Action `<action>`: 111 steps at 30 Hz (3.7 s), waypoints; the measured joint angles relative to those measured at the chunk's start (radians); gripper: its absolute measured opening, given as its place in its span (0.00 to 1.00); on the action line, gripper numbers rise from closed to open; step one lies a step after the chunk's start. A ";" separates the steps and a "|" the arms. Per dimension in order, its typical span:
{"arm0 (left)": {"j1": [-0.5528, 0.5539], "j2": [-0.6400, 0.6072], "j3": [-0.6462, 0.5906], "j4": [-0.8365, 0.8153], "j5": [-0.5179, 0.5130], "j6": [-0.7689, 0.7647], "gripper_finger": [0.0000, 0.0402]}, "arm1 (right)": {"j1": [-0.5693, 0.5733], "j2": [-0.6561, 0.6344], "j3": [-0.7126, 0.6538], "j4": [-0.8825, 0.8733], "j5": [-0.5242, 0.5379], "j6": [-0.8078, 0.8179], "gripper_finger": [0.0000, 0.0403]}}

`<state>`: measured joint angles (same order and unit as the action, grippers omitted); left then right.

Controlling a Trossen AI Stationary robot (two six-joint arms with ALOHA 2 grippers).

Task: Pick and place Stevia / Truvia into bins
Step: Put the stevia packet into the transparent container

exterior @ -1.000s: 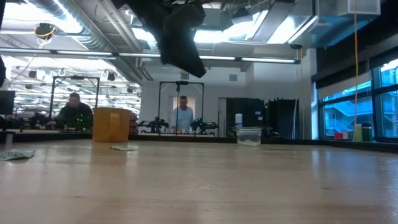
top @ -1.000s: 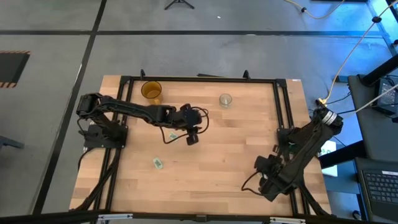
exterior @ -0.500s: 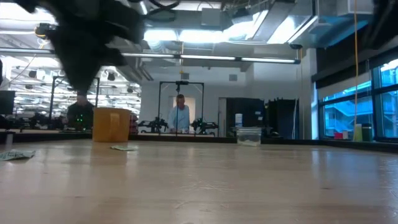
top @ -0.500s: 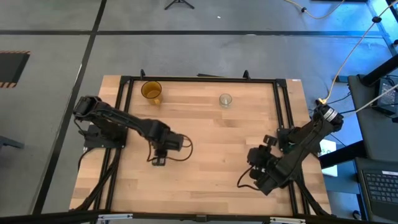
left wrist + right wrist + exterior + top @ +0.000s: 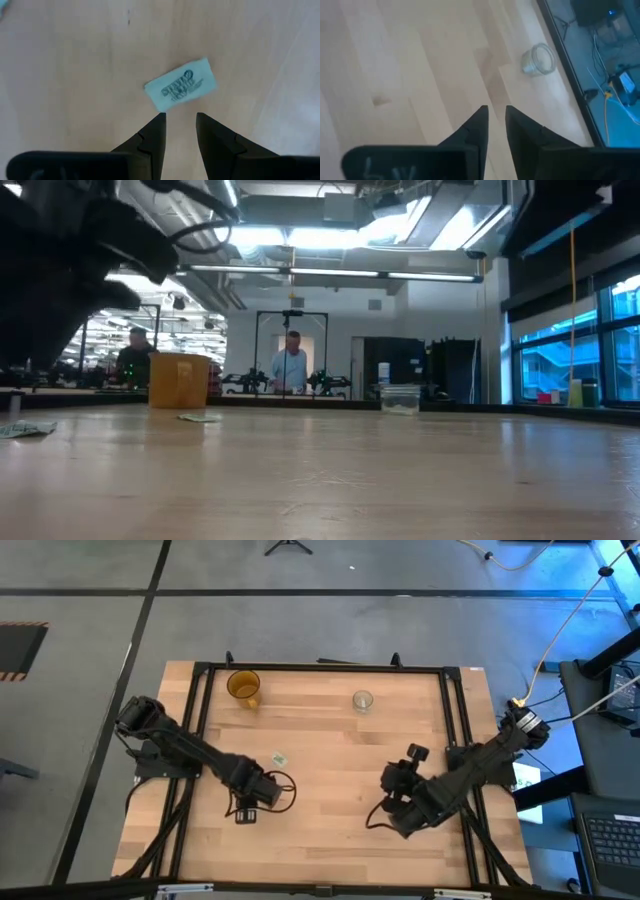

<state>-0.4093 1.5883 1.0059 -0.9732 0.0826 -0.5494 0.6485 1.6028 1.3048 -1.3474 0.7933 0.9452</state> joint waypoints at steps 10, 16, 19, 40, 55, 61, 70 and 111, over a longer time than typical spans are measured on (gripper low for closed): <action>-0.009 -0.001 -0.146 0.252 0.001 -0.058 0.25 | -0.067 0.000 0.000 0.173 -0.002 -0.189 0.12; -0.010 -0.004 -0.203 0.256 0.032 -0.060 0.25 | -0.086 0.000 0.000 0.239 -0.008 -0.251 0.12; -0.010 -0.008 -0.230 0.287 0.032 -0.071 0.25 | -0.096 0.000 0.000 0.263 -0.008 -0.274 0.12; 0.056 0.051 -0.244 0.666 -0.133 -0.083 0.23 | -0.171 0.000 -0.318 1.190 -0.089 -0.946 0.12; 0.134 0.200 -0.245 1.087 -0.119 0.025 0.13 | -0.207 0.013 -0.331 1.226 -0.248 -1.016 0.12; 0.157 0.237 -0.244 1.165 -0.110 0.058 0.13 | -0.243 0.069 -0.331 1.276 -0.328 -1.029 0.12; 0.175 0.267 -0.246 1.254 -0.106 0.084 0.14 | -0.252 0.157 -0.332 1.343 -0.318 -0.979 0.23; 0.196 0.269 -0.247 1.315 -0.119 0.064 0.14 | -0.219 0.276 -0.330 1.373 -0.361 -1.526 0.39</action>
<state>-0.2135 1.8576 0.7593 0.3414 -0.0362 -0.4851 0.4293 1.8785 0.9745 0.0252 0.4318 -0.5806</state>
